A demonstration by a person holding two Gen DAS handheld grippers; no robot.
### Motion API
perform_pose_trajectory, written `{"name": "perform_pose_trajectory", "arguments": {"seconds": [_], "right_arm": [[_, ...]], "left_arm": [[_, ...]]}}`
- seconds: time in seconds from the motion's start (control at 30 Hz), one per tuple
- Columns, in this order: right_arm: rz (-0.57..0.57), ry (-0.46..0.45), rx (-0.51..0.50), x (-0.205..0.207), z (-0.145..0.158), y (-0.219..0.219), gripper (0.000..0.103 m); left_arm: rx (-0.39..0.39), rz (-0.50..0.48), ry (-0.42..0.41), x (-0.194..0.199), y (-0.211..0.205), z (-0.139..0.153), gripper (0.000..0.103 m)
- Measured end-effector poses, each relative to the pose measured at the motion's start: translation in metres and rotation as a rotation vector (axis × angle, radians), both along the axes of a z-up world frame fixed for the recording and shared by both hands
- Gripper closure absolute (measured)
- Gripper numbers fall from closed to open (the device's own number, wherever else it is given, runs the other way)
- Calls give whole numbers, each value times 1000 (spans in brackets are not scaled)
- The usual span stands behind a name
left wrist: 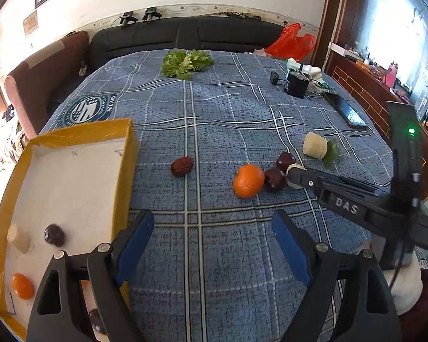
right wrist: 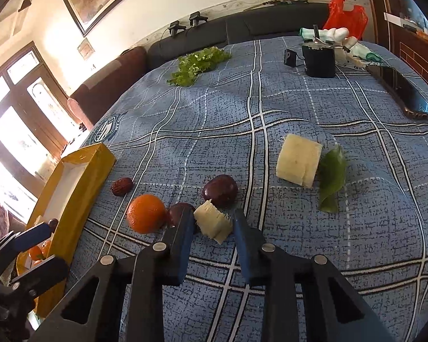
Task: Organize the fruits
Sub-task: 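Grasp an orange with the left tool while the right tool grasps the white cube, then carry the orange and white cube over the tray and open both tools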
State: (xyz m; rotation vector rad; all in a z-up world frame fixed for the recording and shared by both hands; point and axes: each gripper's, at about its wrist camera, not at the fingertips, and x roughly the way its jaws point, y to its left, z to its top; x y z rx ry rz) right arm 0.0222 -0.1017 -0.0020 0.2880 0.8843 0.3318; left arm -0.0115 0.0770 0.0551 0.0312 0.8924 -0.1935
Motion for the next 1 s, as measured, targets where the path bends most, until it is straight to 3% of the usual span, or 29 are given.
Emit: {"name": "perform_pose_trajectory", "arguments": {"seconds": [0.3, 0.43, 0.5, 0.53, 0.77, 1.0], "right_arm": [[-38, -5, 62, -4, 5, -18, 72], [-33, -5, 73, -5, 6, -18, 72], [-30, -6, 72, -5, 6, -17, 72], [-30, -4, 71, -5, 6, -17, 72], [-29, -15, 66, -6, 7, -17, 72], [-9, -55, 77, -14, 15, -13, 72]], "left_arm": [[57, -54, 52, 48, -31, -32, 20], [23, -64, 83, 59, -33, -44, 44], [-21, -64, 112, 64, -30, -51, 71], [-21, -54, 103, 65, -30, -51, 73], [-48, -13, 65, 51, -19, -41, 74], [-96, 36, 9, 15, 6, -11, 74]]}}
